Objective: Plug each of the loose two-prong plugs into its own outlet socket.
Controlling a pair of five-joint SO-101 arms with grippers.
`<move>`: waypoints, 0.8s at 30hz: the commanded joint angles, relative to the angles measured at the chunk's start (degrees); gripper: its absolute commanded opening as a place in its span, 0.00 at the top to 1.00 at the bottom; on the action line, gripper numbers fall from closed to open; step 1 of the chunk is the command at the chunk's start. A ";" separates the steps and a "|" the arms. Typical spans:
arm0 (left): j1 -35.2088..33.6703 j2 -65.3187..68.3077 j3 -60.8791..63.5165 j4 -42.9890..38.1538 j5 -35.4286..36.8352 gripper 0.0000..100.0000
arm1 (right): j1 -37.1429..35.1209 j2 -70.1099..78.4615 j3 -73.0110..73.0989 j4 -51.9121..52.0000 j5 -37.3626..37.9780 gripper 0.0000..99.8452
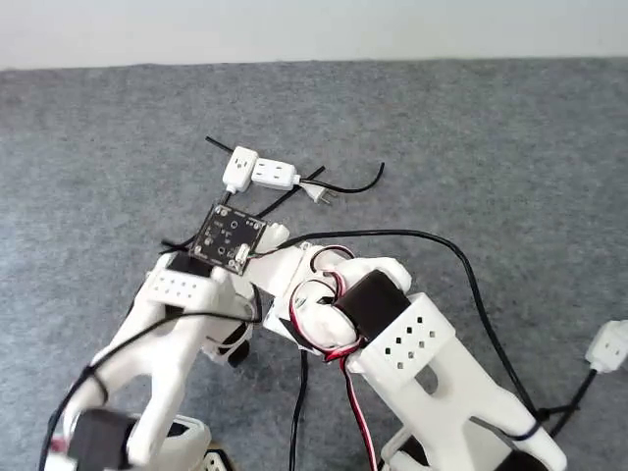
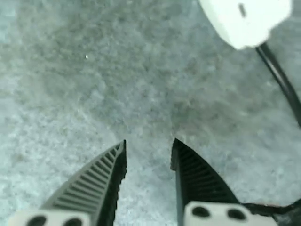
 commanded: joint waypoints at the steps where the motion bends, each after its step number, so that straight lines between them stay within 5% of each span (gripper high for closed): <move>1: 0.44 -11.25 4.88 -2.99 -1.05 0.86 | 0.75 0.13 0.79 -2.51 1.41 0.99; 14: 0.44 -23.47 10.95 -4.40 0.00 0.86 | 0.66 -0.13 6.07 -9.36 -1.67 0.99; 20: -0.09 -23.82 14.90 -20.31 22.33 0.90 | 4.79 -0.13 5.45 -11.21 -18.55 0.99; 24: -0.09 -23.82 16.75 -26.99 28.04 0.96 | 9.63 -0.04 9.14 -15.69 -26.02 0.99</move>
